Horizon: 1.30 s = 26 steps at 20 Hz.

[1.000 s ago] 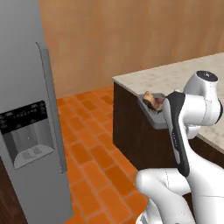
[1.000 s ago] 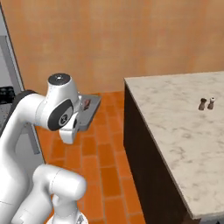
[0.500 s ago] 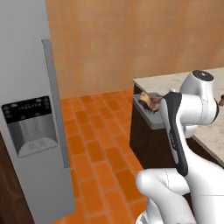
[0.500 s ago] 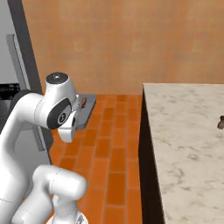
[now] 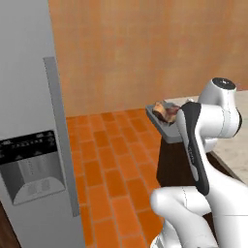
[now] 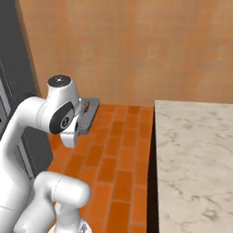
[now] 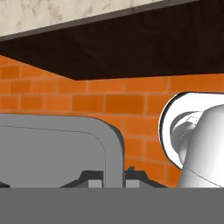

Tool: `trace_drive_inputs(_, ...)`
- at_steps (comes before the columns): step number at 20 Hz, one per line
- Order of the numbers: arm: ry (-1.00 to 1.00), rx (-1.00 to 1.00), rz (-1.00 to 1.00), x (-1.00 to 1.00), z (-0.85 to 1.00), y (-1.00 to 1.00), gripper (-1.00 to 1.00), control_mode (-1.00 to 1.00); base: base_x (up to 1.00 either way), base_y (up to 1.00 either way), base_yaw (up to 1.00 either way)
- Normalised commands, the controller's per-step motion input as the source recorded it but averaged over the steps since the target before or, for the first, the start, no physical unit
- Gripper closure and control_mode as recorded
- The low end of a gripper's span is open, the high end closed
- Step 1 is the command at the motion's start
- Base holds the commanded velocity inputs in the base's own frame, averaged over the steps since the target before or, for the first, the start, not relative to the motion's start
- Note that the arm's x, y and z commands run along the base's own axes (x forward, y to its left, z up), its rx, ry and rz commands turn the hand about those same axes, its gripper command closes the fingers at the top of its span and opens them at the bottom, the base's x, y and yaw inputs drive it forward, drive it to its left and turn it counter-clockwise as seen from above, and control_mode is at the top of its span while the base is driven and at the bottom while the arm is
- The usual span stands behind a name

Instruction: Take the meat container that has the steak and place it on the second highest rack of the freezer. Then take the vegetable container that has the tomato and mushroom and place it on the highest rack of the freezer.

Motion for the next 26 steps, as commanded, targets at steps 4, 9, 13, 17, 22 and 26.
trace_drive_inputs(4, 0.0, 0.0, 0.0, 0.0, 0.0, 0.0, 1.0, 1.0, 0.89, -0.02, 0.16)
trace_drive_inputs(9, 0.0, 0.0, 0.0, 0.0, 0.0, 0.0, 1.0, 1.0, 0.91, -0.18, 0.15)
trace_drive_inputs(13, 0.0, 0.0, 0.0, 0.0, 0.0, 0.0, 1.0, 1.0, 0.85, -0.34, 0.15)
trace_drive_inputs(17, 0.0, 0.0, 0.0, 0.0, 0.0, 0.0, 1.0, 1.0, 0.87, -0.31, 0.15)
trace_drive_inputs(22, 0.0, 0.0, 0.0, 0.0, 0.0, 0.0, 1.0, 1.0, 0.82, -0.41, 0.17)
trace_drive_inputs(26, 0.0, 0.0, 0.0, 0.0, 0.0, 0.0, 1.0, 1.0, 0.79, -0.48, 0.2)
